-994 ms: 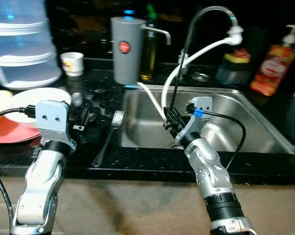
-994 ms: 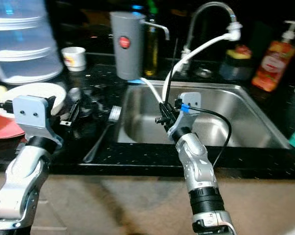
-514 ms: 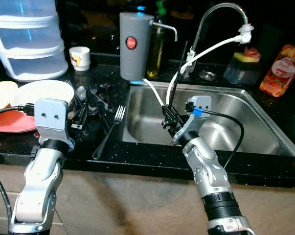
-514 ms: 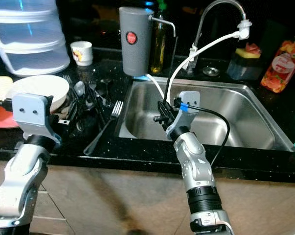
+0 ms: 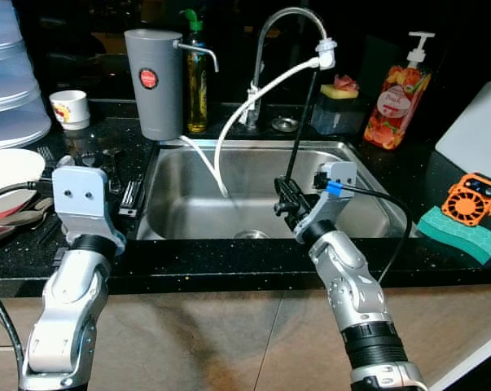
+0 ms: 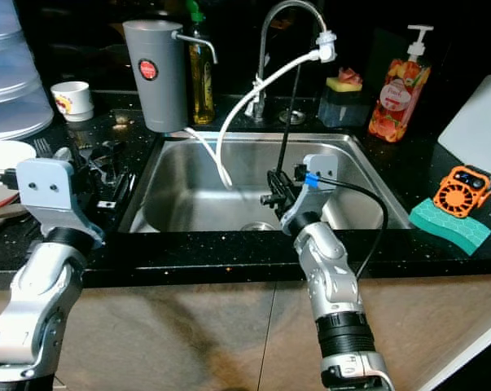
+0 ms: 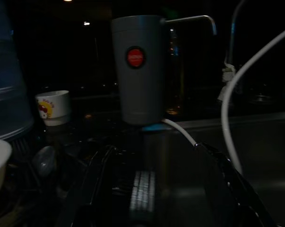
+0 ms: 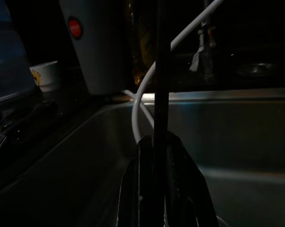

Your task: Kitchen organization

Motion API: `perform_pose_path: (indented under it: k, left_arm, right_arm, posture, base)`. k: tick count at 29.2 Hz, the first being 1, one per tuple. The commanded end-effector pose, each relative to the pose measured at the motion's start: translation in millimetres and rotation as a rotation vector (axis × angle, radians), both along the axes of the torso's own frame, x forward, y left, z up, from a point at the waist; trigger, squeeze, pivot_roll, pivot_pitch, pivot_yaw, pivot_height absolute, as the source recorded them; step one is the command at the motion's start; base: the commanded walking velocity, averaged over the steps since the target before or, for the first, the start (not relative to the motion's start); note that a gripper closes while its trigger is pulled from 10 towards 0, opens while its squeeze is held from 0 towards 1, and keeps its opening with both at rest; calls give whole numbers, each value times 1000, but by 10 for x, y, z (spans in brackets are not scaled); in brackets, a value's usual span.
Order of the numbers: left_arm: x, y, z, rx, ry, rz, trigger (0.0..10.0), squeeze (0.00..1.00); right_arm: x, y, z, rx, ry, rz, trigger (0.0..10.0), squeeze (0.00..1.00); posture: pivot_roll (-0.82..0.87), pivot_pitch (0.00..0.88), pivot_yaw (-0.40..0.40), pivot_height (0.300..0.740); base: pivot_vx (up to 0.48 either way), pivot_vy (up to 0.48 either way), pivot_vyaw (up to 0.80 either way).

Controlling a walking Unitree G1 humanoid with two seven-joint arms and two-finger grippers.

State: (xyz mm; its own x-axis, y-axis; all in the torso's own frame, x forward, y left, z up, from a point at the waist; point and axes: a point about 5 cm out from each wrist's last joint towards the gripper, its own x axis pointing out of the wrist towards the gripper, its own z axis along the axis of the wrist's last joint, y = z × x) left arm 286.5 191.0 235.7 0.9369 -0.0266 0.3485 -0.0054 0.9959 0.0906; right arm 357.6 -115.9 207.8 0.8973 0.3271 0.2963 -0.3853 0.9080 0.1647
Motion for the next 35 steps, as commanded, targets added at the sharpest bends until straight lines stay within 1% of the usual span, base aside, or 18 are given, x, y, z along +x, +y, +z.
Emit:
perform_pose_path:
  k: [1,3,6,7,10,14,21,23,24,25,26,27,28,30,31,33,34,35]
  left_arm:
    - [-23,35,8,0,1,14,10000,0]
    - [-26,37,8,-5,3,9,10000,0]
    - [-20,29,-11,-35,19,-7,10000,0]
    - [-27,26,0,-25,12,-9,10000,0]
    - [-29,20,21,16,11,0,10000,0]
    - [-14,-13,57,53,5,-20,10000,0]
    - [-5,-107,57,60,14,-84,10000,0]
    - [8,-123,43,77,30,-96,10000,0]
    - [46,-162,22,119,65,-140,10000,0]
    - [60,-175,16,135,78,-156,10000,0]
    - [60,-175,16,135,78,-156,10000,0]
    - [110,-219,14,130,113,-230,10000,0]
    - [110,-219,14,130,113,-230,10000,0]
    - [183,-271,57,152,152,-317,10000,0]
    - [216,-294,96,173,166,-361,10000,0]
    - [273,-323,130,273,212,-424,10000,0]
    - [273,-323,130,273,212,-424,10000,0]
    - [300,-314,131,314,240,-435,10000,0]
  right_arm:
    - [-4,45,-24,7,16,18,10000,0]
    - [-2,49,-20,7,14,22,10000,0]
    - [1,52,-19,6,13,24,10000,0]
    - [2,54,-17,6,13,24,10000,0]
    - [5,56,-13,7,12,26,10000,0]
    - [8,52,-9,8,10,23,10000,0]
    - [27,13,8,2,2,2,10000,0]
    - [37,6,17,-6,-3,-1,10000,0]
    - [78,8,34,-56,-9,-1,10000,0]
    - [95,11,38,-75,-9,1,10000,0]
    - [95,11,38,-75,-9,1,10000,0]
    - [169,49,69,-145,-19,19,10000,0]
    - [169,49,69,-145,-19,19,10000,0]
    - [253,84,93,-230,-25,29,10000,0]
    - [296,101,94,-280,-18,39,10000,0]
    - [363,137,70,-397,7,70,10000,0]
    - [363,137,70,-397,7,70,10000,0]
    - [385,155,52,-462,16,87,10000,0]
  posture:
    - [74,45,-72,740]
    - [74,42,-73,740]
    - [73,38,-74,740]
    - [74,36,-75,740]
    - [75,31,-76,740]
    - [75,28,-76,740]
    - [71,25,-69,740]
    - [70,26,-69,740]
    - [67,34,-67,740]
    - [67,34,-67,740]
    - [67,34,-67,740]
    - [66,39,-71,740]
    - [66,39,-71,740]
    - [69,48,-74,740]
    - [76,59,-79,740]
    - [82,66,-85,740]
    - [82,66,-85,740]
    - [83,71,-86,740]
  base:
    - [0,0,0]
    - [0,0,0]
    - [0,480,0]
    - [0,480,0]
    - [0,0,0]
    - [0,0,0]
    - [0,0,0]
    - [0,0,0]
    - [0,0,0]
    - [0,0,0]
    - [0,0,0]
    - [0,0,0]
    - [0,0,0]
    - [0,0,0]
    - [0,0,0]
    - [0,0,0]
    - [0,0,0]
    - [0,0,0]
